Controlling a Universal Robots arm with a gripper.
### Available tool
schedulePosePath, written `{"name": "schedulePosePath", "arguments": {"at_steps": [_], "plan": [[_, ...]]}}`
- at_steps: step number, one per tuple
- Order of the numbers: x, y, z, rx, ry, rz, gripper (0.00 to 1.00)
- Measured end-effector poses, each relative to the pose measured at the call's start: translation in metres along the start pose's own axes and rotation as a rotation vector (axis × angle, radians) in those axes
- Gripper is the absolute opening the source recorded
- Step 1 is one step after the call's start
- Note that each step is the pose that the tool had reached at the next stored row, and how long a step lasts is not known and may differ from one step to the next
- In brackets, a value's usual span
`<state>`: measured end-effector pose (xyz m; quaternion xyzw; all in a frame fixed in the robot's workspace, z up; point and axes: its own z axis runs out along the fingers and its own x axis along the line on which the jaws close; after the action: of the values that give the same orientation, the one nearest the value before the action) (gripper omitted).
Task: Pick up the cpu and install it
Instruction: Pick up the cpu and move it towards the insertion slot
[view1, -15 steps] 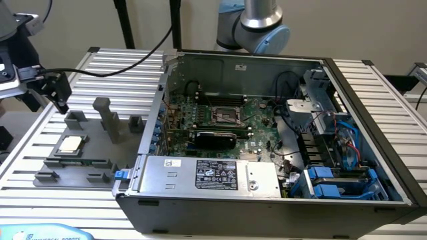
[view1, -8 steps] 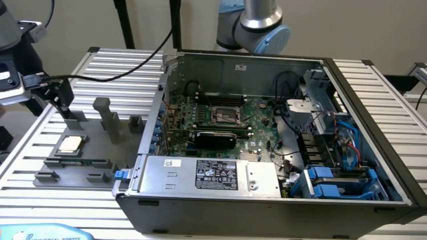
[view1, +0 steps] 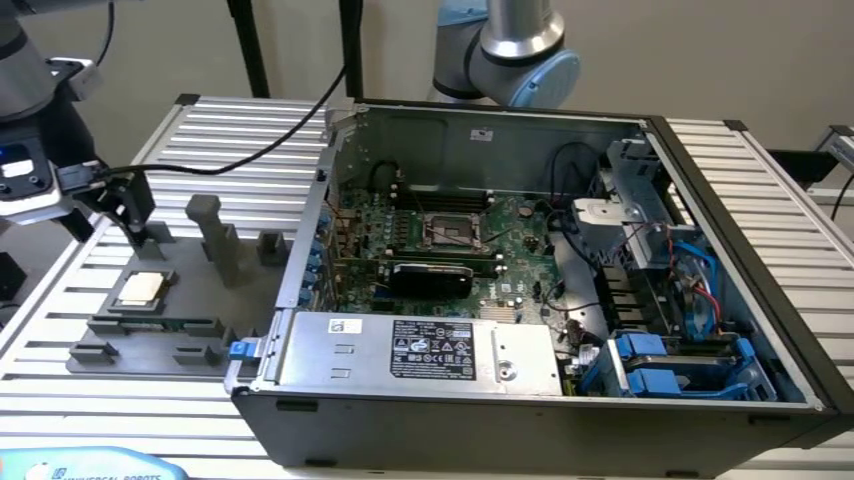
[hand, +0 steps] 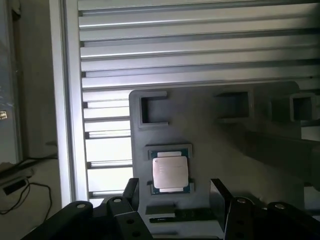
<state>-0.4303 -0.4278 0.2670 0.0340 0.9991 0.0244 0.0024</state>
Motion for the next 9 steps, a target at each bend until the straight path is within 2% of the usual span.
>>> {"name": "schedulePosePath", "arguments": {"at_steps": [9], "plan": [[-0.002, -0.0029, 0.0161, 0.0001, 0.0001, 0.000, 0.67]]}}
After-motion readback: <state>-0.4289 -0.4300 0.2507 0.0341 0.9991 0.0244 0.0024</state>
